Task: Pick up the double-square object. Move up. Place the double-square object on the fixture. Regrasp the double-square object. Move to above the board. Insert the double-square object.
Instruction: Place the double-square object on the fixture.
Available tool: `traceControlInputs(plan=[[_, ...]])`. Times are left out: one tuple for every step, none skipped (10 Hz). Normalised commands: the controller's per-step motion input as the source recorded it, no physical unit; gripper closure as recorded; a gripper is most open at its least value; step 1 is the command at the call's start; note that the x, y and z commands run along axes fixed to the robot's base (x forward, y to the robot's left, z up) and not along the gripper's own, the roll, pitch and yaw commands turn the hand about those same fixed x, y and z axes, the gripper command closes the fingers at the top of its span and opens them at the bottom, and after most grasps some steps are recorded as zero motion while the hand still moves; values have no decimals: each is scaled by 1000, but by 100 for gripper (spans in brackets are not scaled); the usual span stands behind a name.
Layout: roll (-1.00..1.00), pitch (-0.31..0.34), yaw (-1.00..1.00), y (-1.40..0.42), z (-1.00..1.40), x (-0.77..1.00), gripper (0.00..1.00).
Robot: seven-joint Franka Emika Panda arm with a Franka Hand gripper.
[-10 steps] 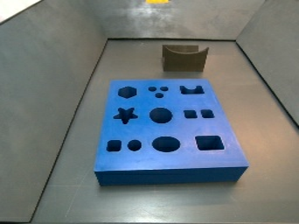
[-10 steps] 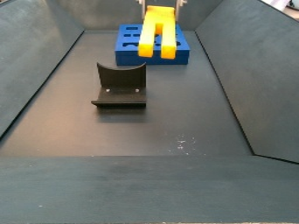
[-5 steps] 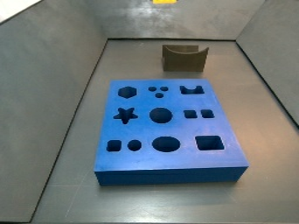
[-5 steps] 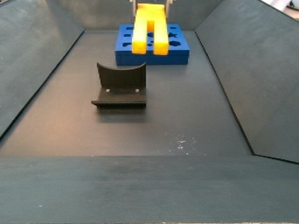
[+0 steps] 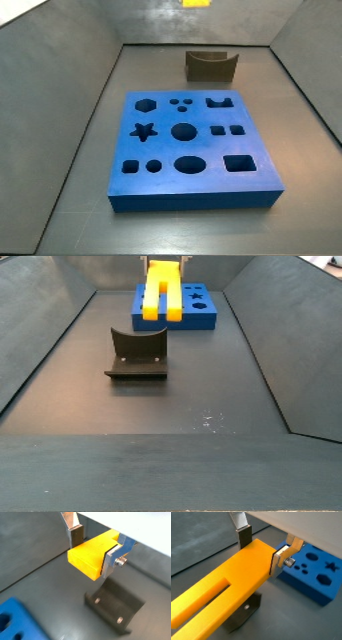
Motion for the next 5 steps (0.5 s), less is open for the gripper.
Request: traceControlInputs(plan=[[-1000, 53, 15, -155, -150, 816, 100], [-1000, 58, 12, -76, -85, 760, 100], [-1000, 77, 7, -25, -36, 665, 100], [-1000, 87, 3, -5, -18, 623, 100], [-1000, 100, -10, 24, -25, 546, 100]])
